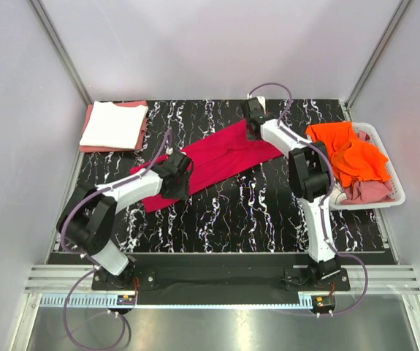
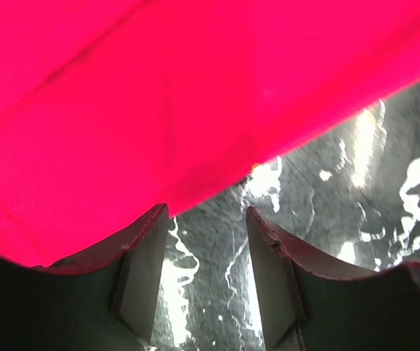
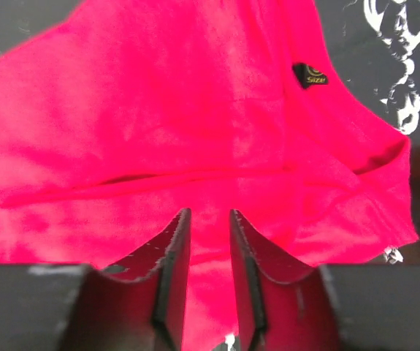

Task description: Fold and stack the t-shirts

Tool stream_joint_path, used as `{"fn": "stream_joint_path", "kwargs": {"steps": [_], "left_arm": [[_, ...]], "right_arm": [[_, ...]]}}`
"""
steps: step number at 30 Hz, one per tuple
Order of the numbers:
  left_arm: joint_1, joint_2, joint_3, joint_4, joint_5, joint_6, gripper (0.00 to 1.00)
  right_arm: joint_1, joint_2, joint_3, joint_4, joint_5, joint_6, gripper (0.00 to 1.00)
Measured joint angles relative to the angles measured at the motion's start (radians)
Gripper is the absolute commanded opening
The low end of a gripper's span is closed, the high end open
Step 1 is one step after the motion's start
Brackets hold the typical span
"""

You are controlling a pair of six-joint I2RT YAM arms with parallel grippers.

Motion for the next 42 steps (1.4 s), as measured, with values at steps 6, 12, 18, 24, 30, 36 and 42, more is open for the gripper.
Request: {"fn": "stream_joint_path", "kwargs": {"steps": [6,12,18,24,30,36,42], "left_arm": [[-0.015,0.061,-0.019,0.052,-0.01,-0.043,0.48],[-0.092,0.048,-0.05,0.098,-0.071,-0.054,0.47],[-0.248,0.063,-0.039,0.133,-0.089,-0.127,0.46],[-0.452,0.086,0.003,0.128,-0.031,-0.214,0.47],[-0.466,0.052,0.058,0.003,-0.007,-0.222,0.5],[-0.405,-0.001,0.104,-0.043,-0.051,-0.171,0.49],[-0.367,-0.007,0.029,-0.053,-0.063,-0.15,0.35]], "right_arm": [[0.0,-0.166,-0.072,-0.027,-0.037,0.004,0.41],[-0.002,-0.467,-0.23,-0.024,-0.088,0.03,0.31],[-0.004,-0.636,-0.361,-0.027,-0.152,0.074,0.28],[-0.006,-0.68,-0.46,-0.033,-0.177,0.1,0.29],[-0.006,-0.681,-0.475,-0.031,-0.19,0.142,0.27],[-0.021,-0.513,-0.387,0.013,-0.186,0.187,0.14],[-0.062,-0.288,-0.27,0.023,-0.163,0.267,0.0]]}}
